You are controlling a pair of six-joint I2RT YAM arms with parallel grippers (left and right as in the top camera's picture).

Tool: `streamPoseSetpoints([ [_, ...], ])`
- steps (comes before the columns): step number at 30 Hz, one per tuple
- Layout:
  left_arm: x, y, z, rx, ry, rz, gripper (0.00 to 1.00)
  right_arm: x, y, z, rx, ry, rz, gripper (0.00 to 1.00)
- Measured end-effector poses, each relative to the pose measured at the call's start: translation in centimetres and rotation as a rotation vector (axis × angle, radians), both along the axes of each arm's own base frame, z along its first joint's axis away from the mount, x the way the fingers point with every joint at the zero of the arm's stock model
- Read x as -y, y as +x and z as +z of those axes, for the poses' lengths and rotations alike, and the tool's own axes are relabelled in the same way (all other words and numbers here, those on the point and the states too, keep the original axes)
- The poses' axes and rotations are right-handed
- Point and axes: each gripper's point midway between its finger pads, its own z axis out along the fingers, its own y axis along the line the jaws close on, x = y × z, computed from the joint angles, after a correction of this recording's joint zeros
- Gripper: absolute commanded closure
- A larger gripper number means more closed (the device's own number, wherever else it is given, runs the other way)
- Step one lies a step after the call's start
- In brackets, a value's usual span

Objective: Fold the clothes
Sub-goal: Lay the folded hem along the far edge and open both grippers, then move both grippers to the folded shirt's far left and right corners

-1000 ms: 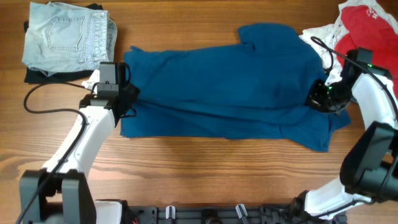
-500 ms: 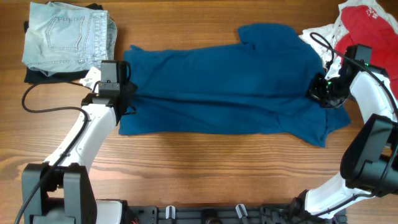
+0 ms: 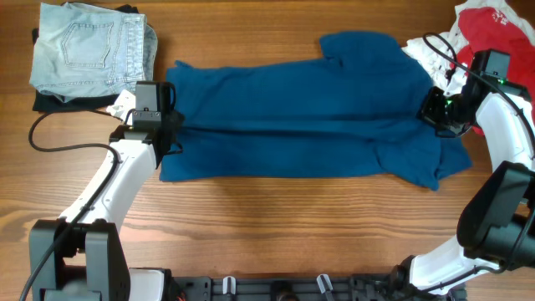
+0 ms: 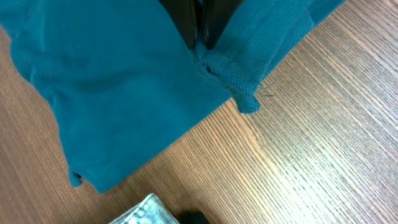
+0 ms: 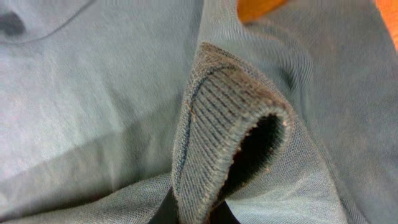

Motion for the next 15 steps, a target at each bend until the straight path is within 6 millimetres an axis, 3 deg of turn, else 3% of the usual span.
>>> streamPoseSetpoints([
  [1, 0.0, 0.0, 0.0, -0.001, 0.0, 0.0, 0.74, 0.0, 0.1, 0.0, 0.005, -0.002, 0.0, 0.96],
  [2, 0.0, 0.0, -0.1, -0.003, 0.003, -0.002, 0.16, 0.1, 0.1, 0.0, 0.006, -0.002, 0.0, 0.75],
  [3, -0.2, 0.0, -0.2, -0.009, 0.014, 0.001, 0.0, 0.1, 0.2, 0.1, 0.008, -0.004, -0.001, 0.64],
  [6, -0.4, -0.2, -0.8, -0.027, 0.024, 0.002, 0.0, 0.1, 0.2, 0.1, 0.009, -0.006, 0.001, 0.38],
  [15, -0.5, -0.1, -1.2, -0.059, 0.089, -0.091, 0.0, 0.2, 0.3, 0.1, 0.012, -0.016, 0.012, 0.28],
])
